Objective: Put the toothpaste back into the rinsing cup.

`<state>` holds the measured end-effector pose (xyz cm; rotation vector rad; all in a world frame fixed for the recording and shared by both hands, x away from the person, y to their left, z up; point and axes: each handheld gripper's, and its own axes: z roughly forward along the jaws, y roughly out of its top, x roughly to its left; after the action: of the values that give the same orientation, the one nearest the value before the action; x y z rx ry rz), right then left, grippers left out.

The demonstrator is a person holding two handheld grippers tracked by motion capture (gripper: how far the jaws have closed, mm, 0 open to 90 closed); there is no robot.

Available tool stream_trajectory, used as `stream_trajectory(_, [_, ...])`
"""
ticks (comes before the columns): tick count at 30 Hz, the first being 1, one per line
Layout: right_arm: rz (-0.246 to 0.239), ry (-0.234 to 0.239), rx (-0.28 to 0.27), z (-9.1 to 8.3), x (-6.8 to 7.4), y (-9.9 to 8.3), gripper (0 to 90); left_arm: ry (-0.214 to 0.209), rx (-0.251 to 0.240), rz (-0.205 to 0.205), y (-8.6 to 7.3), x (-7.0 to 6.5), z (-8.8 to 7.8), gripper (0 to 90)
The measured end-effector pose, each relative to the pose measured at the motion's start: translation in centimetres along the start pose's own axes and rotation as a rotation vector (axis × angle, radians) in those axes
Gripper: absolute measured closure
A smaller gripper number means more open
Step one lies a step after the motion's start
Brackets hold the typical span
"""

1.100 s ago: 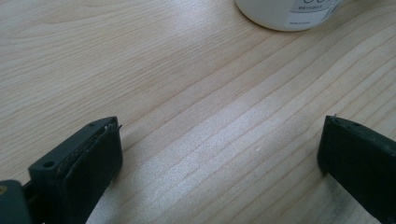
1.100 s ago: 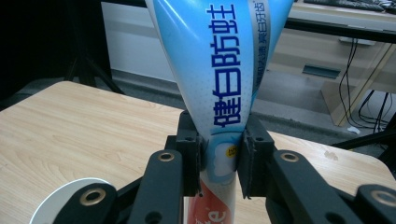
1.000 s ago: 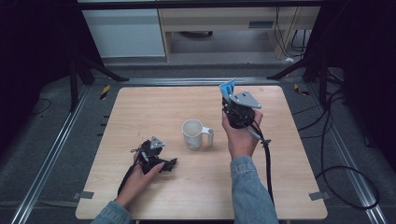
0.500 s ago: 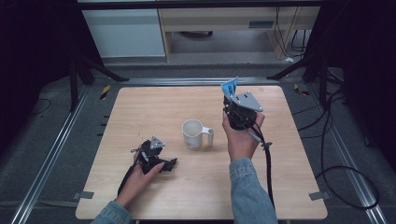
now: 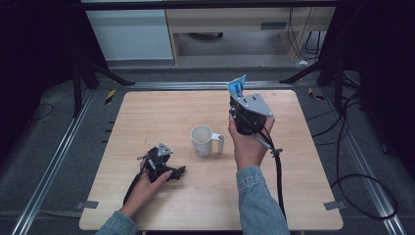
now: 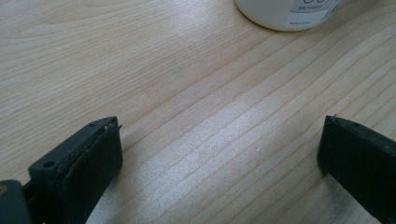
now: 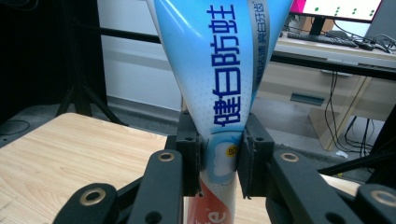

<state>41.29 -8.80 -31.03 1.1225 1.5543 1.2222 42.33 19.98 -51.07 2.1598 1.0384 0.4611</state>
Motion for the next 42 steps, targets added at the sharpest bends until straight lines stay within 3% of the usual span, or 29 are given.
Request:
stream_trajectory(20, [-0.02, 0.067, -0.029, 0.3, 2.8, 1.7, 72.9, 0.0, 0.0, -0.001, 0.0, 0.0, 0.0, 0.0])
stream_trajectory(42, [-0.011, 0.139, -0.007, 1.1, 5.2, 0.8, 72.9, -0.001, 0.0, -0.002, 0.0, 0.0, 0.0, 0.0])
